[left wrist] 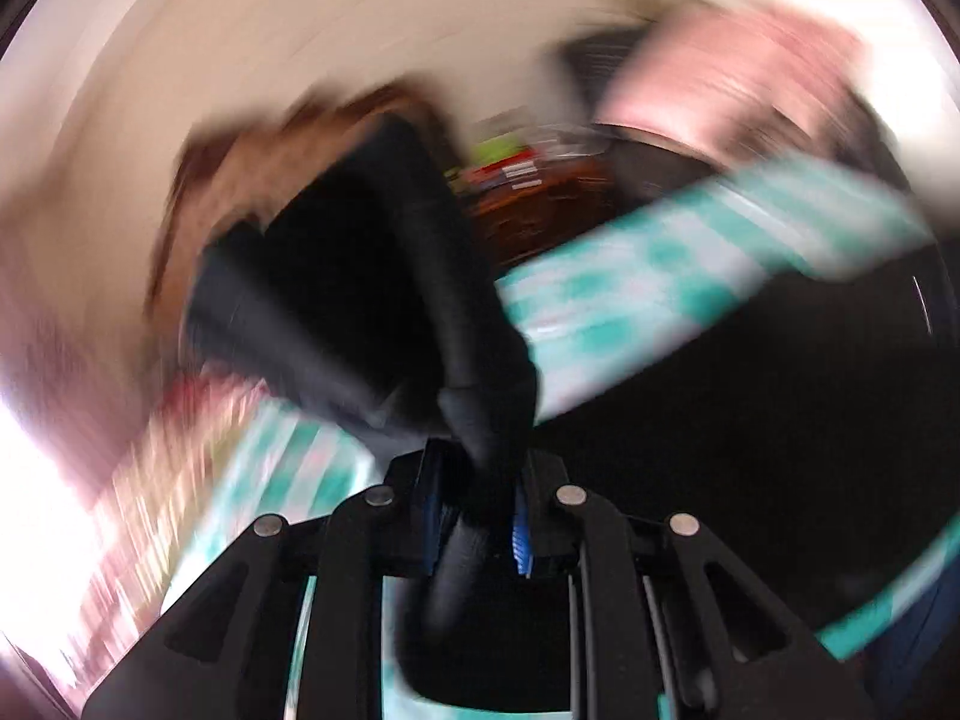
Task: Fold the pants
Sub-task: 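Fold the held cuffs over the pants with the left tool toward the right tool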
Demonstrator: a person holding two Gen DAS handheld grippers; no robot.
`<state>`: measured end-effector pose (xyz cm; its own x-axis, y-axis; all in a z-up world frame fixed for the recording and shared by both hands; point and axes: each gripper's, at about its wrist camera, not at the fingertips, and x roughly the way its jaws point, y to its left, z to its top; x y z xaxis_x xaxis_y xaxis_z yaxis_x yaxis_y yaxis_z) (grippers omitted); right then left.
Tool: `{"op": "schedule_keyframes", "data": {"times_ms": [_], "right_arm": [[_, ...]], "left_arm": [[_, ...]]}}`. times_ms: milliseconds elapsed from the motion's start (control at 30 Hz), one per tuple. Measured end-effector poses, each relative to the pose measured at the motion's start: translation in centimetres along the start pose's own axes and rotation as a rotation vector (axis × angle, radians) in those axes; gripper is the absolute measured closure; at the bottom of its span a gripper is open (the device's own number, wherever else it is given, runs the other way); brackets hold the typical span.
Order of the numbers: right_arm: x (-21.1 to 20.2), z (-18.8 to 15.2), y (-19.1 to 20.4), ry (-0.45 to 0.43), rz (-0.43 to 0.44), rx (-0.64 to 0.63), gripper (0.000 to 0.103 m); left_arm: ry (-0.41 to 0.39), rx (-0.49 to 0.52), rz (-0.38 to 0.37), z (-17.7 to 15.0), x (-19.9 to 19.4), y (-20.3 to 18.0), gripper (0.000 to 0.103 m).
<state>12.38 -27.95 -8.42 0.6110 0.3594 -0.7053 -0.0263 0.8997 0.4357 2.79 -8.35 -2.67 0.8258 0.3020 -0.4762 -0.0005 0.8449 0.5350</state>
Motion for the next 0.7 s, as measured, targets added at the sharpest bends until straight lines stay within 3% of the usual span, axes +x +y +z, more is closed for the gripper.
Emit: {"op": "schedule_keyframes", "data": {"times_ms": [100, 167, 200, 267, 333, 400, 467, 500, 533, 700], "right_arm": [[-0.5, -0.5, -3.5, 0.013, -0.014, 0.066, 0.028], [-0.4, -0.8, -4.9, 0.032, -0.009, 0.092, 0.028], [-0.4, -0.8, -5.3, 0.04, 0.002, 0.099, 0.028], [-0.4, -0.5, -5.3, 0.049, 0.039, 0.089, 0.027], [0.1, -0.1, -4.9, 0.072, 0.089, 0.088, 0.027], [1.3, 0.5, -3.7, 0.118, 0.161, 0.088, 0.023], [2.3, 0.8, -2.5, 0.174, 0.208, 0.063, 0.02], [2.9, 0.9, -1.6, 0.205, 0.233, 0.052, 0.019], [3.5, 1.0, -0.9, 0.233, 0.256, 0.046, 0.016], [6.8, 1.7, 2.0, 0.34, 0.289, 0.002, 0.016]], "left_arm": [[-0.029, 0.225, -0.082, -3.2, -0.5, -9.3, 0.081], [-0.032, 0.283, -0.107, -4.5, -0.3, -11.7, 0.079], [-0.058, 0.3, -0.053, -4.9, -0.4, -12.1, 0.074], [-0.07, 0.294, -0.031, -5.0, -0.6, -11.6, 0.064], [-0.081, 0.304, -0.008, -5.1, -0.4, -11.1, 0.046], [-0.103, 0.348, 0.004, -5.2, -0.3, -11.3, 0.044], [-0.109, 0.384, -0.02, -5.6, 0.6, -11.2, 0.048], [-0.111, 0.39, -0.04, -5.8, 0.7, -11.2, 0.07], [-0.107, 0.402, -0.06, -6.2, 0.9, -11.2, 0.078], [-0.177, 0.419, -0.11, -8.1, 0.1, -10.2, 0.08]]}}
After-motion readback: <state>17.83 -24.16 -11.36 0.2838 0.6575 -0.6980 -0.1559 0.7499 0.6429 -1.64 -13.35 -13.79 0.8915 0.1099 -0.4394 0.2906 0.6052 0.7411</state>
